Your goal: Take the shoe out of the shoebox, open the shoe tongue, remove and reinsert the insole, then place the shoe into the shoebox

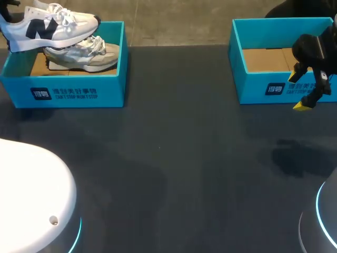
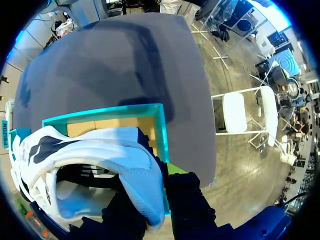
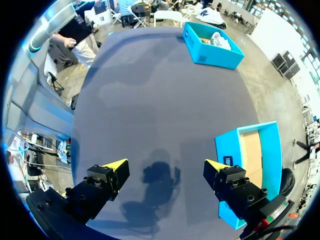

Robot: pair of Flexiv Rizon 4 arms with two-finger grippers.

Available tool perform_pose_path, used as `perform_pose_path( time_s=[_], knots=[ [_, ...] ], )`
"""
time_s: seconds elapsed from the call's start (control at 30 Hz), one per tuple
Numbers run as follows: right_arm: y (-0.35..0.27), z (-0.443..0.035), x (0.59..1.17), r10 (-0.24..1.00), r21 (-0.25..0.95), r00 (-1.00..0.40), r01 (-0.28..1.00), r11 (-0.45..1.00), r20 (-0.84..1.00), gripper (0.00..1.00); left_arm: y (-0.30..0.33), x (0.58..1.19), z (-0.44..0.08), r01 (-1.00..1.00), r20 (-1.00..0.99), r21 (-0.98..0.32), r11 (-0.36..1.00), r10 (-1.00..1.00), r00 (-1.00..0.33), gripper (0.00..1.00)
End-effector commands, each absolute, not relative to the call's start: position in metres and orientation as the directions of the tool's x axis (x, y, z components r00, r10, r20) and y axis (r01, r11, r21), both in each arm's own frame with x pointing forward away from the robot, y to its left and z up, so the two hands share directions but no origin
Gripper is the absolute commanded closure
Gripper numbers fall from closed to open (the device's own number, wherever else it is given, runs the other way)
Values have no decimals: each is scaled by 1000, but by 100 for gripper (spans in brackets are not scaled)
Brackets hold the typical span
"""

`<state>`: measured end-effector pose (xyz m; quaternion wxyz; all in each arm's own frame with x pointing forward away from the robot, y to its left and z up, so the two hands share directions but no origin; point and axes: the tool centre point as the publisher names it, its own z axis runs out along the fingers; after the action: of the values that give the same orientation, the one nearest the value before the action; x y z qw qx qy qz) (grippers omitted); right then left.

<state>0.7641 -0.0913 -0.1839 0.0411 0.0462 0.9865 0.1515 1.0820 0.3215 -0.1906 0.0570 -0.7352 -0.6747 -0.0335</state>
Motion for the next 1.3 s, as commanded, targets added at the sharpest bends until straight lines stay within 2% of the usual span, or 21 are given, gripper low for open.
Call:
perform_pose_path(
  time_s=[0.03, 0.77, 1.3],
  knots=[
    [-91, -184, 765, 105, 300, -992, 80, 951, -66, 0, 322, 1083, -188, 996, 126, -41, -83, 988, 88, 100],
    [-91, -184, 765, 105, 300, -992, 80, 951, -66, 0, 253, 1020, -168, 989, 134, -87, -124, 982, 134, 100],
    [-91, -184, 765, 105, 300, -992, 80, 951, -66, 0, 185, 981, -157, 996, 148, -8, -86, 985, 86, 100]
  ],
)
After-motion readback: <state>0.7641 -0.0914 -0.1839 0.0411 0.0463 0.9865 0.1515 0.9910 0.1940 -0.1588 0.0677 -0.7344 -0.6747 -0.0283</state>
